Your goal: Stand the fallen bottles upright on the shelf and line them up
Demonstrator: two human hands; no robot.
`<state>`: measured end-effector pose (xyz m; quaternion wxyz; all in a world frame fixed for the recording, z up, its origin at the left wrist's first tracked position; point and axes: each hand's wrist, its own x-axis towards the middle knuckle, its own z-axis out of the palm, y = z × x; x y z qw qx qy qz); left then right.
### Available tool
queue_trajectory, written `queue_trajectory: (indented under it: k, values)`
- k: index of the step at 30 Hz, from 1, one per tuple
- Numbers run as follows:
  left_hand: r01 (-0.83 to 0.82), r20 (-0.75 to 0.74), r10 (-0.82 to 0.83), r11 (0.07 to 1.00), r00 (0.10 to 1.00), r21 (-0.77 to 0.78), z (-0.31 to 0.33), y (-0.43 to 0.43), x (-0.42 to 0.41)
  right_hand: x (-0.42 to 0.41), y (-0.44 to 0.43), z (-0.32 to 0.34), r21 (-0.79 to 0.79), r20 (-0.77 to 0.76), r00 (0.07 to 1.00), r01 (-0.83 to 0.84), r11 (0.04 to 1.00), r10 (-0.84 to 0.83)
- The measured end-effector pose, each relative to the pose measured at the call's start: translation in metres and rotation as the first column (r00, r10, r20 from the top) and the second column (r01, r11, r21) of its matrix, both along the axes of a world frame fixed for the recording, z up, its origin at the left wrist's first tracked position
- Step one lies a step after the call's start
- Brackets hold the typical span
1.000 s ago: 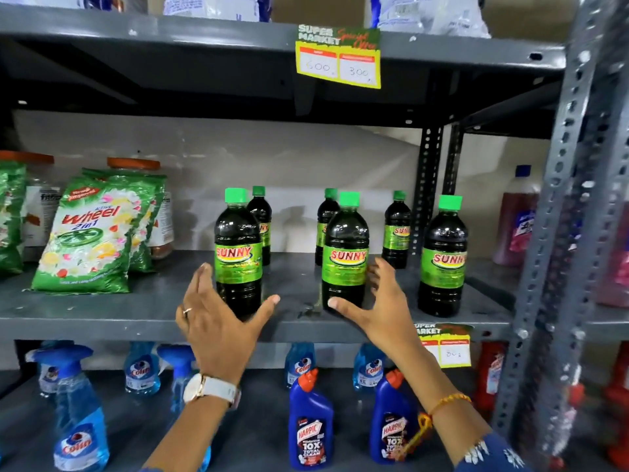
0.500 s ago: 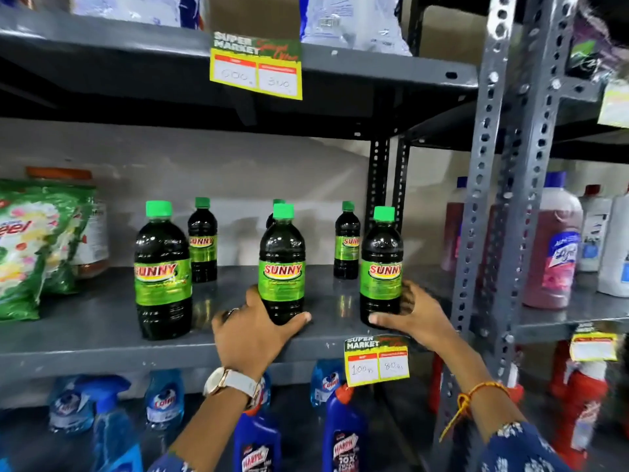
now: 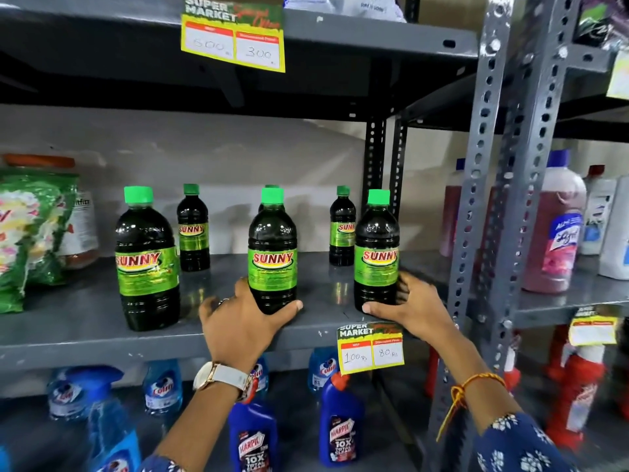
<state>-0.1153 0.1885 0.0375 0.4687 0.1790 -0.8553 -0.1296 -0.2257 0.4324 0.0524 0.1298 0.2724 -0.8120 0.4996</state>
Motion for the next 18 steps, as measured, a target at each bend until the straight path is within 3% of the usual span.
queue_trajectory:
  k: [18]
  values:
    - [0.050, 0.003, -0.050, 0.998, 0.999, 0.029, 0.0014, 0.0010, 0.0051, 0.0065, 0.0005, 0.0015, 0.070, -0.001, 1.000, 0.016, 0.997, -0.016]
